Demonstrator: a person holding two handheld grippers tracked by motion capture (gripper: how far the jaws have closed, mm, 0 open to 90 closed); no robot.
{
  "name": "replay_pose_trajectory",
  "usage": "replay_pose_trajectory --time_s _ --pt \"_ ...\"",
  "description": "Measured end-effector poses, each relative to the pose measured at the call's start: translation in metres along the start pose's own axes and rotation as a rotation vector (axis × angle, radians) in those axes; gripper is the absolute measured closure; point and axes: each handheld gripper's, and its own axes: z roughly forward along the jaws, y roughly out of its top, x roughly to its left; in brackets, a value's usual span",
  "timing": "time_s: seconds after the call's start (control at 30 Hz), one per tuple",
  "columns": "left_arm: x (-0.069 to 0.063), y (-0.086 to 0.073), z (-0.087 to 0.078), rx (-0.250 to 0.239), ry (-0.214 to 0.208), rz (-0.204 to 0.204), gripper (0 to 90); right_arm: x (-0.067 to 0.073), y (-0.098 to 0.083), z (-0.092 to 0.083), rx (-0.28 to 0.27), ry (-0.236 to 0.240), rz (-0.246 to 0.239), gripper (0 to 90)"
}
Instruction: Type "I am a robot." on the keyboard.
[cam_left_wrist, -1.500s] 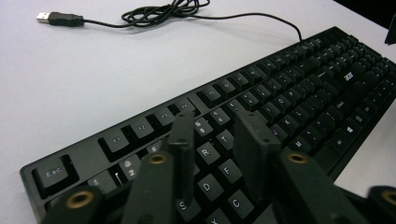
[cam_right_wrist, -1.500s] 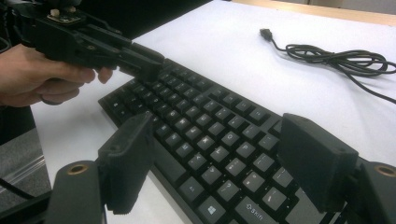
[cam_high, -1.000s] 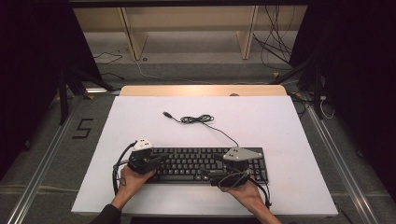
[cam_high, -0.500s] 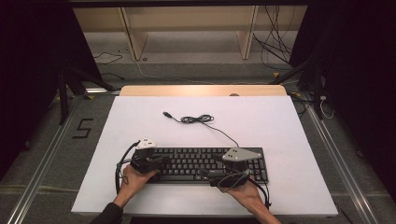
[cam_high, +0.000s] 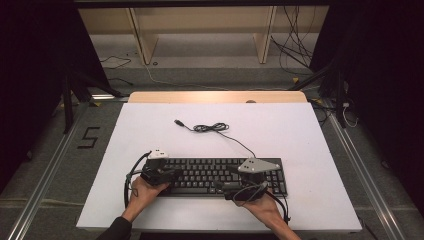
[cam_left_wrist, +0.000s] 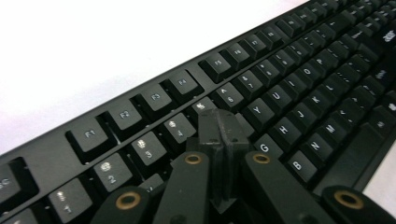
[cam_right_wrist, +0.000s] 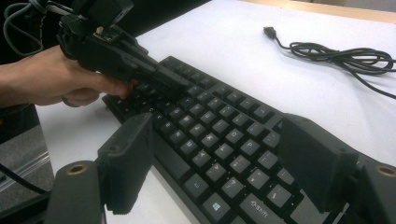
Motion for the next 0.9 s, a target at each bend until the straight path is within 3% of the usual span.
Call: replay_pose_trajectory --time_s 0.17,0.43,0.57,0.9 --pt "-0.002 0.000 -0.002 -0.009 0.007 0.018 88.9 -0.001 0.001 0.000 -0.002 -0.003 -0.001 27.8" --pt "-0.003 0.003 -0.020 -0.085 -0.002 0.002 74.5 -0.003 0.001 -0.001 -0.006 -0.013 0.005 27.8" --pt "-0.002 0.001 -0.031 -0.121 -0.007 -0.025 68.5 -0.004 0.001 0.000 -0.006 -0.015 0.005 27.8" --pt "0.001 -0.008 -0.047 -0.177 -0.035 -0.057 46.6 -0.005 0.001 0.004 0.001 -0.016 0.004 29.1"
